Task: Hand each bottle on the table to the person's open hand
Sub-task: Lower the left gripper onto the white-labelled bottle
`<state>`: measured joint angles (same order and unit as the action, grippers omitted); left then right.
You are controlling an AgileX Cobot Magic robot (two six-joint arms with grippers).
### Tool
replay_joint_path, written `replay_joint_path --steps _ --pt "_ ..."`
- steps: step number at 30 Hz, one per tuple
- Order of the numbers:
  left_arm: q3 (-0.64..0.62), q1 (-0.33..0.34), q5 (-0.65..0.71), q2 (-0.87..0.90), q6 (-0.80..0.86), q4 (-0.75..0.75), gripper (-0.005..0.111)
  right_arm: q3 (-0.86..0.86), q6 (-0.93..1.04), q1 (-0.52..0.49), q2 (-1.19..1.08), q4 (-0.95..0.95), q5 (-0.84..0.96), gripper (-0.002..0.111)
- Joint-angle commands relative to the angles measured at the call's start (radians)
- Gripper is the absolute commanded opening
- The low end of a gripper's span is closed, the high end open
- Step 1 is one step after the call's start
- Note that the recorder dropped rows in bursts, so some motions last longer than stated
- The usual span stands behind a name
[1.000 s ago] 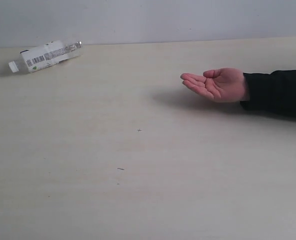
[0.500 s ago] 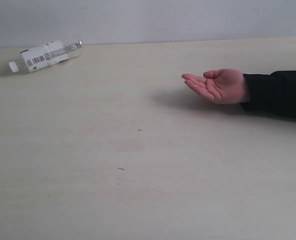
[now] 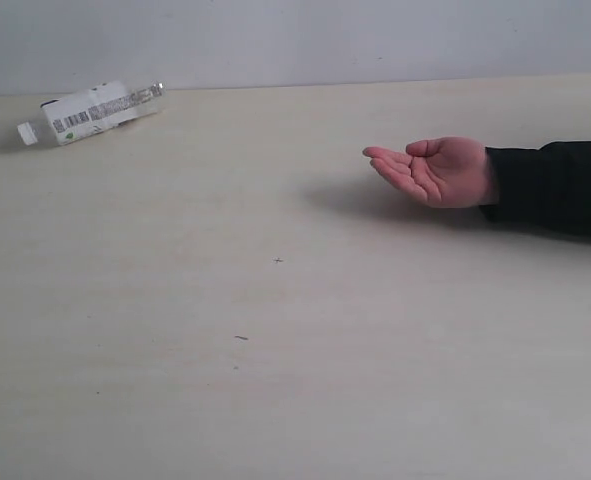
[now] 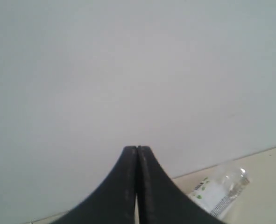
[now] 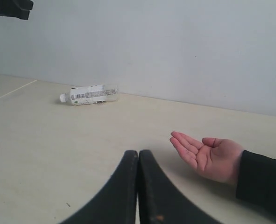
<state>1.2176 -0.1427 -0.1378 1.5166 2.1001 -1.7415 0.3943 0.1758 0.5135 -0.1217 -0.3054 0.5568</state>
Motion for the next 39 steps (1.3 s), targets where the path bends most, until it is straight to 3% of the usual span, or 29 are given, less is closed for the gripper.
replay_joint_path --steps 1,4,8,11,13,14,15,16,17,18,20,21,23,25,28,32,36,39 --pt "-0.128 -0.076 -0.029 -0.085 -0.001 -0.003 0.000 -0.004 0.009 0.004 0.005 -0.002 -0.006 0.000" --pt "-0.217 -0.133 -0.037 -0.124 -0.001 0.059 0.000 -0.004 0.009 0.004 0.005 -0.002 -0.006 0.000" --pt "-0.352 -0.257 0.031 -0.200 -0.001 0.066 0.000 -0.004 0.009 0.004 0.005 -0.002 -0.006 0.000" --pt "-0.437 -0.340 0.031 -0.223 -0.001 0.331 0.000 -0.004 0.009 0.004 0.005 -0.002 -0.006 0.000" --pt "-0.474 -0.336 0.048 -0.228 -0.097 0.467 0.000 -0.004 0.009 0.004 0.005 -0.004 -0.006 0.000" --pt "-0.481 -0.318 0.053 -0.226 -0.414 0.736 0.000 -0.004 0.009 0.004 0.005 -0.004 -0.006 0.000" --pt "-0.481 -0.312 0.061 -0.224 -0.599 0.902 0.000 -0.004 0.009 0.004 0.005 -0.004 -0.006 0.000" --pt "-0.472 -0.287 0.082 -0.225 -1.120 1.290 0.000 -0.004 0.009 0.004 0.005 -0.004 -0.006 0.000" --pt "-0.466 -0.273 0.093 -0.225 -1.348 1.478 0.000 -0.004 0.009 0.004 0.005 -0.004 -0.006 0.000" --pt "-0.454 -0.259 0.098 -0.220 -1.760 1.803 0.000 -0.004 0.009 0.004 0.005 -0.004 -0.006 0.000" --pt "-0.407 -0.237 0.164 -0.201 -2.267 2.143 0.000 -0.004 0.009 0.004 0.005 -0.004 -0.006 0.000" --pt "-0.341 -0.227 0.311 -0.176 -2.321 2.189 0.000 -0.004 0.009 0.004 0.005 -0.004 -0.006 0.000" --pt "-0.179 -0.226 0.611 -0.091 -2.233 2.191 0.000 -0.004 0.009 0.004 0.005 -0.004 -0.006 0.000" --pt "-0.078 -0.226 0.749 -0.026 -2.184 2.178 0.000 -0.004 0.009 0.004 0.005 -0.004 -0.006 0.000" --pt "0.080 -0.226 0.885 0.079 -2.100 2.146 0.000 -0.004 0.009 0.004 0.005 -0.004 -0.006 0.000" --pt "0.364 -0.204 1.033 0.265 -1.822 1.986 0.000 -0.004 0.009 0.004 0.005 -0.004 -0.006 0.000" --pt "0.620 -0.123 1.224 0.440 -1.680 1.778 0.000 -0.004 0.009 0.004 0.005 -0.004 -0.006 0.000" --pt "0.800 -0.066 1.359 0.565 -1.610 1.742 0.000 -0.004 0.009 0.004 0.005 -0.004 -0.006 0.000"
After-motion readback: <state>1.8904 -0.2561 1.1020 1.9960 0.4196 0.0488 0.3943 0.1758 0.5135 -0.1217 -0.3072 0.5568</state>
